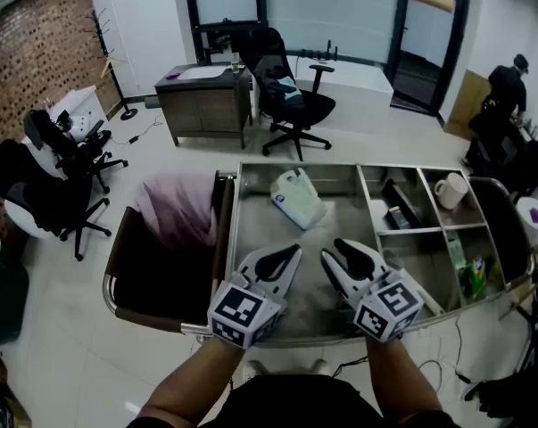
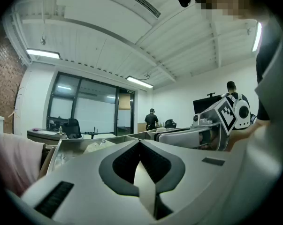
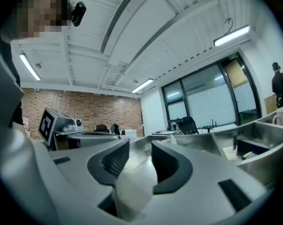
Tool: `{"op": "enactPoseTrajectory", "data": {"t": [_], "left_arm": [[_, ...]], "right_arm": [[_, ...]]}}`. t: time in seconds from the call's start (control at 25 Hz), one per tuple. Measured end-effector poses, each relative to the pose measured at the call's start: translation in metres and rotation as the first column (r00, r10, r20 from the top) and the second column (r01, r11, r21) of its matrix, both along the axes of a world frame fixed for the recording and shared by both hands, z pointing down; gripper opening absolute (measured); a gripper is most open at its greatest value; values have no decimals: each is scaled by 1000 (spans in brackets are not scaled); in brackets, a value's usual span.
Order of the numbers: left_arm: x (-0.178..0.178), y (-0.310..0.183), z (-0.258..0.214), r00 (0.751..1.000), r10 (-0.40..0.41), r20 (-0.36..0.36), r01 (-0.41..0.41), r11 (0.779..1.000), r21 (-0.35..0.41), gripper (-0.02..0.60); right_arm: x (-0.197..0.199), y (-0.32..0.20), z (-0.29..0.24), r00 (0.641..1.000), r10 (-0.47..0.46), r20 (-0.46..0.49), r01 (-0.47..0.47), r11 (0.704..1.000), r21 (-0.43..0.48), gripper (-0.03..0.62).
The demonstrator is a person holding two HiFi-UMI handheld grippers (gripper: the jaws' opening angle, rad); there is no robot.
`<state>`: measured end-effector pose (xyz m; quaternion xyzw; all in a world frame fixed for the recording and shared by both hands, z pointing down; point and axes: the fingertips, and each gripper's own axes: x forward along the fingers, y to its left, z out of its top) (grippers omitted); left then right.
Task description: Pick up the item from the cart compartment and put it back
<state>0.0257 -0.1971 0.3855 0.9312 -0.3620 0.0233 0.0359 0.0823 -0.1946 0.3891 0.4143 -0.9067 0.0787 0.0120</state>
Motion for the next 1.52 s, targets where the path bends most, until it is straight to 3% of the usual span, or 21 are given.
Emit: {"op": "enactPoseTrajectory", "data": {"t": [0.32,0.44,0.88,1.04,1.52], "left_arm": [[-1,1,1,1000,-2,3,2,1000,-1,0],[-1,0,1,1000,-3,2,3,1000,-3,0],[0,0,1,1000,-1,-4,1,1000,-7,0],[-1,0,1,1000,-1,-3,1,1000,-10,0],[-2,-2,4,1000,-8,-8,8,1000,-24,0]], "right_arm": [[6,-10,0,998,50,-41,-50,999,-3,172],[7,-18,-7,997,56,-59,-57,998,-12,252],[-1,-69,-68,977,82,-199,-72,996,60,252],[-11,-100,-64,967,53,-250,-57,998,-12,285],[-36,-178,-24,904,-22,-427,-57,983,-173,287]]}}
